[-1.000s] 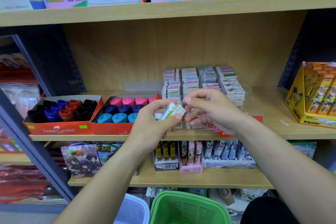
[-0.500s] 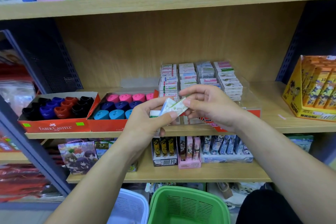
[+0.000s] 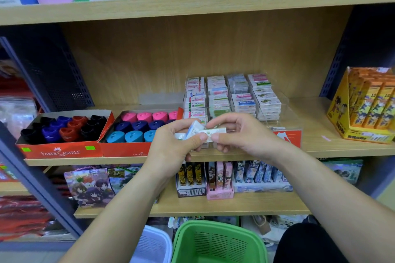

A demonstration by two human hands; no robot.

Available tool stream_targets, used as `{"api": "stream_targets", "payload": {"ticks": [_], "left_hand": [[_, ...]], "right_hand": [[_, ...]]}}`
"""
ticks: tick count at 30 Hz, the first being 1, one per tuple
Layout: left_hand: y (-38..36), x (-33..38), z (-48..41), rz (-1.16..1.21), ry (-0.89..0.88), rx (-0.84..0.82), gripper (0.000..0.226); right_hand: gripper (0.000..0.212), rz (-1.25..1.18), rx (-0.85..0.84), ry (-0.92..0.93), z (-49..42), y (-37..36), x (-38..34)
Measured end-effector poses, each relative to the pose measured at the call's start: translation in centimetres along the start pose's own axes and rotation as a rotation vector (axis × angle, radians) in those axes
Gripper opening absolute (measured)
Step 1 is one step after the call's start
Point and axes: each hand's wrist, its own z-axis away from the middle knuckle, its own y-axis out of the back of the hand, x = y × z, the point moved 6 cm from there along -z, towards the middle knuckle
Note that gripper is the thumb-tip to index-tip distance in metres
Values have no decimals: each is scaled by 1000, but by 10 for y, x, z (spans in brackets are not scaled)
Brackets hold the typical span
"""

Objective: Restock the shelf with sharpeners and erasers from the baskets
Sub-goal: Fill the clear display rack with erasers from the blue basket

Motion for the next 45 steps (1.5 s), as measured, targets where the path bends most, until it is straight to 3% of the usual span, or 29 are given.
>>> {"api": "stream_targets", "payload": {"ticks": [6,14,25,30,36,40,42,45], "left_hand": [[-6,2,-4,-35,-4,5,22],[17,3,-11,-86,20,139,24],[24,4,-34,-140,5,169,17],[30,3,-42,-99,-11,230,21],[31,-1,-45,-58,-19,226,19],[33,-1,-42,10,33,199,18],[34,0,-40,17,41,179,26],[32,3,-34,38,37,125,32]], "right_hand": [[14,52,112,-41,10,16,11],[18,91,312,45,11,59,9],[15,50,480,4,-66,100,5],[6,415,398,-6,-91,92,0],[15,874,303,18,-102,77,-6],[28,937,234,-31,-96,70,-5],[34,925,284,-2,-84,66,-12],[29,733,364,130,-58,50,-24]]}}
